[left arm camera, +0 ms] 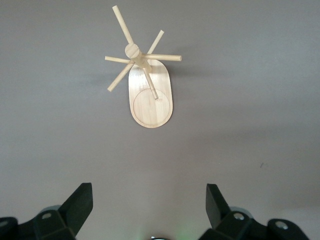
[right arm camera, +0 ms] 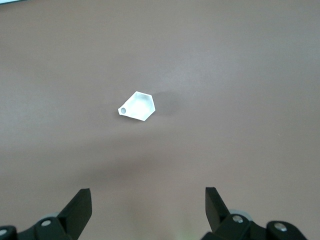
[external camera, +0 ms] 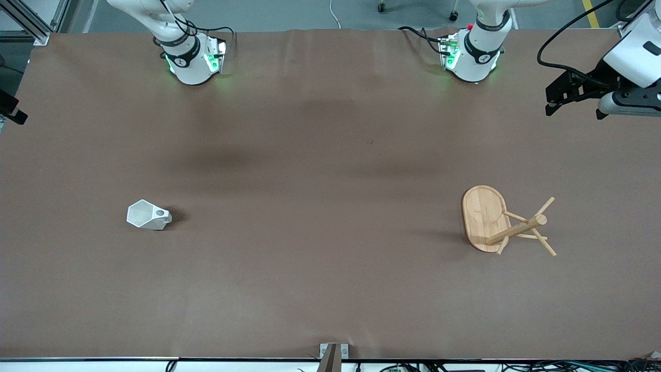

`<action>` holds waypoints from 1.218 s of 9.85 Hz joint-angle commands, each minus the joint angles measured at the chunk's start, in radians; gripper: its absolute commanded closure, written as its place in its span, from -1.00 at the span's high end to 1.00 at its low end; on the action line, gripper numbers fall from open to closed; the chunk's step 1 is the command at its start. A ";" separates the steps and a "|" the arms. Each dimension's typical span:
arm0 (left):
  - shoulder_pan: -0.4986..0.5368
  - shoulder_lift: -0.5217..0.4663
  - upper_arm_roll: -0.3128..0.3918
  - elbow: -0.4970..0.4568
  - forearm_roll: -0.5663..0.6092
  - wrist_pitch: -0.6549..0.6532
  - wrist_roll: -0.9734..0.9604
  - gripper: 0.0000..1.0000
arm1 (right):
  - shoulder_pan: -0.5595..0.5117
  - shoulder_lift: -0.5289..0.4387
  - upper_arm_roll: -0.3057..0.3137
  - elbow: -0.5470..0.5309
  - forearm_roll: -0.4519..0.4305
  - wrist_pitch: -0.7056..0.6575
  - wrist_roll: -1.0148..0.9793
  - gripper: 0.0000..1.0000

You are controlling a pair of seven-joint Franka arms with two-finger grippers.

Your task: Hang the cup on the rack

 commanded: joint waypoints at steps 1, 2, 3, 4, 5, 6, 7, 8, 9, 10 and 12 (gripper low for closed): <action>0.031 0.024 -0.004 0.000 -0.014 -0.016 0.013 1.00 | -0.003 0.013 0.003 0.015 -0.016 -0.008 -0.010 1.00; 0.030 0.024 -0.004 -0.002 -0.013 -0.016 0.006 1.00 | -0.003 0.024 0.003 0.010 -0.015 0.000 -0.027 1.00; 0.028 0.023 -0.004 -0.002 -0.013 -0.016 -0.001 1.00 | -0.001 0.062 0.003 0.007 -0.012 0.009 -0.042 1.00; 0.031 0.023 -0.004 -0.002 -0.013 -0.016 0.003 1.00 | -0.006 0.106 0.003 -0.007 -0.006 0.042 -0.043 1.00; 0.031 0.023 -0.004 -0.003 -0.013 -0.018 0.005 1.00 | -0.009 0.138 0.001 -0.052 -0.006 0.117 -0.043 1.00; 0.030 0.023 -0.004 -0.003 -0.013 -0.018 0.000 1.00 | -0.009 0.168 0.003 -0.121 -0.004 0.211 -0.044 1.00; 0.031 0.023 -0.004 -0.002 -0.013 -0.018 -0.001 1.00 | -0.008 0.195 0.003 -0.186 -0.003 0.298 -0.046 1.00; 0.031 0.023 -0.004 -0.002 -0.013 -0.018 0.000 1.00 | -0.003 0.217 0.003 -0.259 -0.003 0.405 -0.073 1.00; 0.030 0.023 -0.004 -0.002 -0.011 -0.018 0.000 1.00 | 0.000 0.229 0.003 -0.345 -0.001 0.525 -0.093 1.00; 0.030 0.023 -0.004 -0.002 -0.011 -0.018 0.000 1.00 | 0.002 0.235 0.003 -0.428 -0.003 0.632 -0.102 1.00; 0.031 0.024 -0.004 -0.002 -0.011 -0.018 0.006 1.00 | -0.001 0.280 0.003 -0.593 -0.003 0.917 -0.162 1.00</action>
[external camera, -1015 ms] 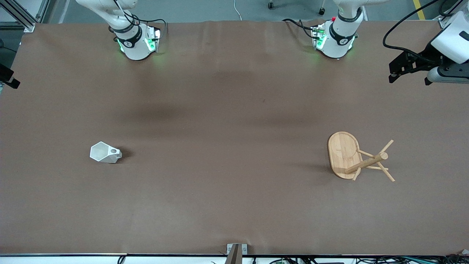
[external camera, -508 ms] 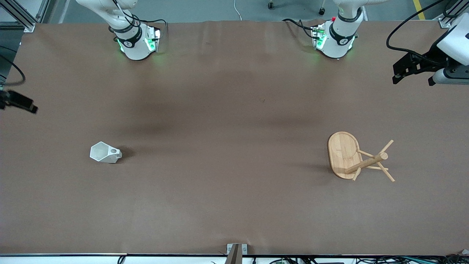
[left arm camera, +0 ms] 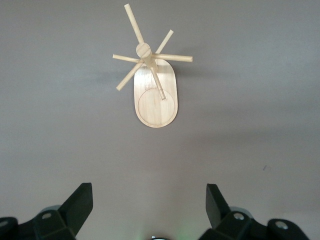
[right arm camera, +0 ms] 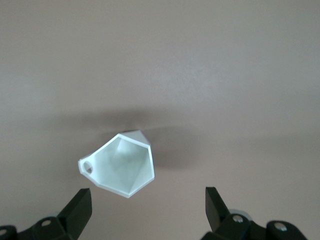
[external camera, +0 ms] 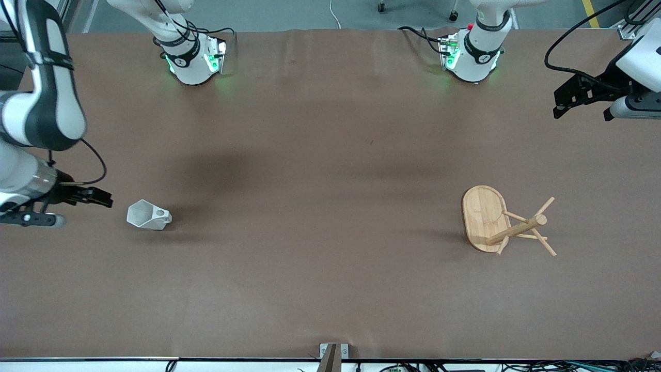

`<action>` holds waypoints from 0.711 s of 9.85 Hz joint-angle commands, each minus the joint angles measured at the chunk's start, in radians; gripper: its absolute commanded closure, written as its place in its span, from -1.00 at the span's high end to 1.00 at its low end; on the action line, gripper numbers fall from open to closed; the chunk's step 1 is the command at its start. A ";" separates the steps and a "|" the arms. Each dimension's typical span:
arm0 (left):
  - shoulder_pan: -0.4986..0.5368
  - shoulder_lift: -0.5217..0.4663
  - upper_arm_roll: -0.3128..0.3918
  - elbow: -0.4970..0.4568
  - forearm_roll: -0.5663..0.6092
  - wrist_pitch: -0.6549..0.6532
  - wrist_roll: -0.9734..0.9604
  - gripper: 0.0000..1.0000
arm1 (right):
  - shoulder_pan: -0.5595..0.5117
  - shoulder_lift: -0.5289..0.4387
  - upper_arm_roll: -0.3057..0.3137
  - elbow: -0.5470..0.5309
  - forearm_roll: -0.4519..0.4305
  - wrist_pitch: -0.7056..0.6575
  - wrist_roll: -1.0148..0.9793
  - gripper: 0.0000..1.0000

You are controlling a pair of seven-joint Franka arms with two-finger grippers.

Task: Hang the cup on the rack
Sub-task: 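Lower the right gripper onto the white cup and grasp it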

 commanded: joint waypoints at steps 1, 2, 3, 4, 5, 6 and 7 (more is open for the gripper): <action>0.003 0.020 -0.004 -0.003 -0.004 -0.018 0.007 1.00 | -0.002 0.029 0.002 -0.170 -0.003 0.258 -0.053 1.00; 0.001 0.020 -0.005 -0.002 0.002 -0.018 0.007 1.00 | -0.001 0.063 0.002 -0.183 -0.003 0.299 -0.086 0.99; 0.001 0.020 -0.005 -0.002 0.001 -0.018 0.007 1.00 | -0.008 0.081 0.002 -0.181 -0.003 0.302 -0.126 0.91; 0.001 0.020 -0.005 -0.003 -0.002 -0.018 0.007 1.00 | -0.010 0.095 0.002 -0.178 -0.003 0.312 -0.127 0.81; 0.003 0.020 -0.005 -0.002 -0.002 -0.018 0.007 1.00 | -0.008 0.108 0.004 -0.177 -0.003 0.325 -0.128 0.65; 0.003 0.020 -0.005 -0.002 -0.004 -0.016 0.007 1.00 | -0.008 0.115 0.004 -0.174 -0.003 0.332 -0.127 0.48; 0.003 0.020 -0.005 -0.002 -0.007 -0.016 0.007 1.00 | -0.008 0.122 0.004 -0.165 -0.001 0.332 -0.127 0.34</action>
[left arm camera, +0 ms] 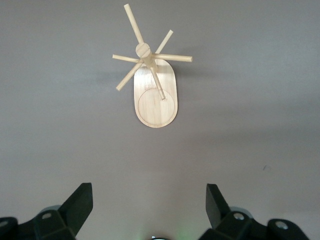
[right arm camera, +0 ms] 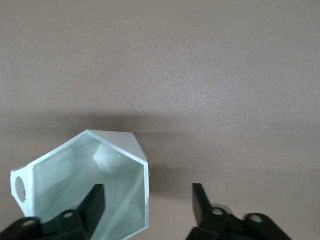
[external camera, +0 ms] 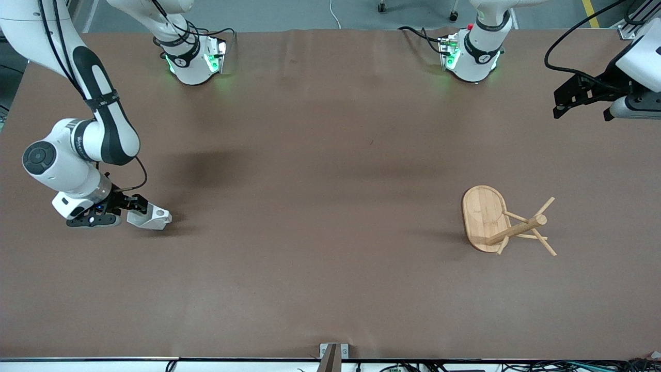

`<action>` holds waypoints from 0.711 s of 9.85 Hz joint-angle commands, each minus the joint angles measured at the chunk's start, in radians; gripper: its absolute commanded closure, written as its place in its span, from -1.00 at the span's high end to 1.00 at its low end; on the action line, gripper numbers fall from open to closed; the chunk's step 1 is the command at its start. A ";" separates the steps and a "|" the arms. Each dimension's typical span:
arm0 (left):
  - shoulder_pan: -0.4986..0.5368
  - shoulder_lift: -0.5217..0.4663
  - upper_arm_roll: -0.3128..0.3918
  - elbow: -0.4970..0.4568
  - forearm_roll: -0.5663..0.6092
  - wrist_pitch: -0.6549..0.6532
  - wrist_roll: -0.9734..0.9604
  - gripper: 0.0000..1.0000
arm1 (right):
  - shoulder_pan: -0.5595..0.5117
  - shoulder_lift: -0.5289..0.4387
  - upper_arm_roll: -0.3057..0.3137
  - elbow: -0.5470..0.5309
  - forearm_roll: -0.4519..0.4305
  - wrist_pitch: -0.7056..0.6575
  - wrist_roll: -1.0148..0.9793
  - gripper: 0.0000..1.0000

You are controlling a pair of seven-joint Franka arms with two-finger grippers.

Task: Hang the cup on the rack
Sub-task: 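Lower the right gripper onto the white cup and grasp it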

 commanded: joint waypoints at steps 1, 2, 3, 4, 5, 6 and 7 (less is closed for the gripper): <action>0.004 0.020 -0.004 -0.002 -0.008 -0.018 0.007 1.00 | -0.007 0.021 0.005 0.021 0.000 0.009 -0.009 0.22; 0.004 0.020 -0.004 -0.002 -0.008 -0.018 0.012 1.00 | -0.007 0.027 0.005 0.028 0.000 0.009 -0.009 0.10; 0.006 0.021 -0.004 -0.002 -0.011 -0.018 0.013 1.00 | -0.007 0.028 0.005 0.028 0.002 0.009 -0.009 -0.03; 0.004 0.021 -0.004 -0.002 -0.011 -0.018 0.013 1.00 | -0.005 0.030 0.005 0.028 0.031 0.009 -0.009 -0.23; 0.004 0.021 -0.004 -0.004 -0.013 -0.018 0.013 1.00 | -0.002 0.035 0.005 0.029 0.057 0.009 -0.009 -0.42; 0.004 0.021 -0.003 -0.002 -0.008 -0.018 0.013 1.00 | -0.002 0.036 0.005 0.031 0.062 0.009 -0.011 -0.60; 0.004 0.021 -0.004 -0.002 -0.004 -0.018 0.012 1.00 | -0.002 0.036 0.005 0.032 0.062 0.009 -0.011 -0.83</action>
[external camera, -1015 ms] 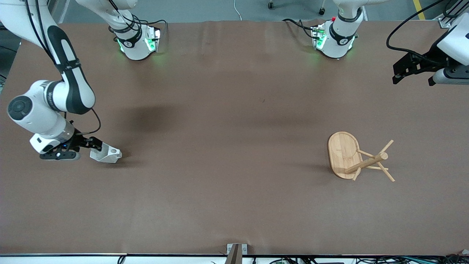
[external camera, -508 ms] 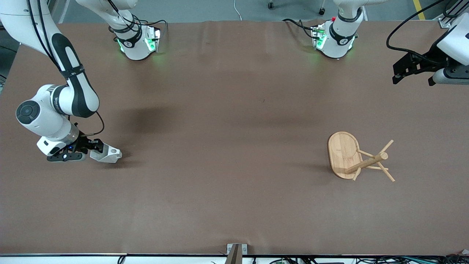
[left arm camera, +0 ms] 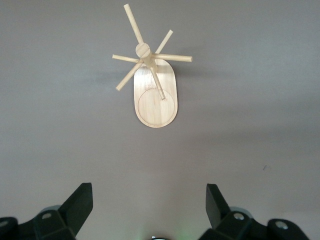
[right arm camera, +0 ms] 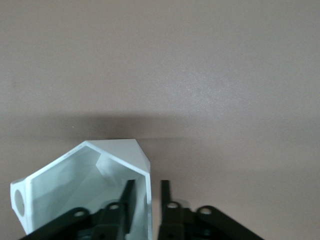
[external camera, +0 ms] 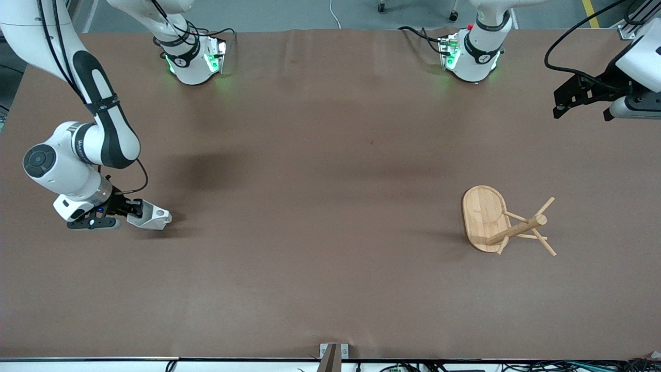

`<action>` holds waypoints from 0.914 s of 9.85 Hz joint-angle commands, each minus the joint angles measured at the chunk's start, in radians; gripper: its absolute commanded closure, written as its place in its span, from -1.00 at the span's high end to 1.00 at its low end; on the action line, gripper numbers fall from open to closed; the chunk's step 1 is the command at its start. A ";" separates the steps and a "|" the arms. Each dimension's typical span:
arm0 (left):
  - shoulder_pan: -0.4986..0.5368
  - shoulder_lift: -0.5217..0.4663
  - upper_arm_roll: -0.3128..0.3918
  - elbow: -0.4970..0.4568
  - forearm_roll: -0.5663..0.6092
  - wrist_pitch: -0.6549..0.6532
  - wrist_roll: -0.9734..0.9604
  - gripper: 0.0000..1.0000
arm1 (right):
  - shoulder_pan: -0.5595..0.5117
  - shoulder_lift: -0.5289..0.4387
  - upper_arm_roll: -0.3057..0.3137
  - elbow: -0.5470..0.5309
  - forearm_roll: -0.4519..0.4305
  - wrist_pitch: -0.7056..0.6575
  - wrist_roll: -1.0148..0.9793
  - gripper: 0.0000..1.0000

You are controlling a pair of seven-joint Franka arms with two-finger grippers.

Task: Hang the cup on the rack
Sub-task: 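Lower the right gripper onto the white cup and grasp it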

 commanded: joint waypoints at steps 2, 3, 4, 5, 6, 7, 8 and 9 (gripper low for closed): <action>0.004 0.021 -0.004 -0.002 -0.005 -0.018 0.012 1.00 | -0.007 0.012 0.004 0.017 0.023 0.003 -0.009 -0.99; 0.003 0.021 -0.004 -0.002 -0.002 -0.018 0.007 1.00 | -0.001 0.005 0.006 0.017 0.040 -0.011 -0.003 -0.99; 0.000 0.021 -0.004 -0.002 -0.002 -0.018 0.007 1.00 | 0.004 -0.025 0.006 0.023 0.047 -0.058 -0.001 -0.99; 0.000 0.021 -0.004 -0.002 -0.002 -0.018 0.009 1.00 | 0.007 -0.063 0.010 0.052 0.067 -0.140 -0.001 -0.99; 0.000 0.021 -0.004 -0.004 -0.004 -0.019 0.009 1.00 | 0.031 -0.079 0.013 0.113 0.114 -0.261 0.018 -0.99; 0.000 0.021 -0.006 -0.004 -0.004 -0.019 0.009 1.00 | 0.047 -0.082 0.015 0.180 0.179 -0.362 0.034 -0.99; 0.000 0.021 -0.004 -0.004 -0.002 -0.019 0.009 1.00 | 0.050 -0.081 0.026 0.251 0.245 -0.462 0.035 -0.99; 0.001 0.021 -0.004 -0.004 -0.002 -0.019 0.009 1.00 | 0.050 -0.076 0.055 0.309 0.279 -0.568 0.035 -0.99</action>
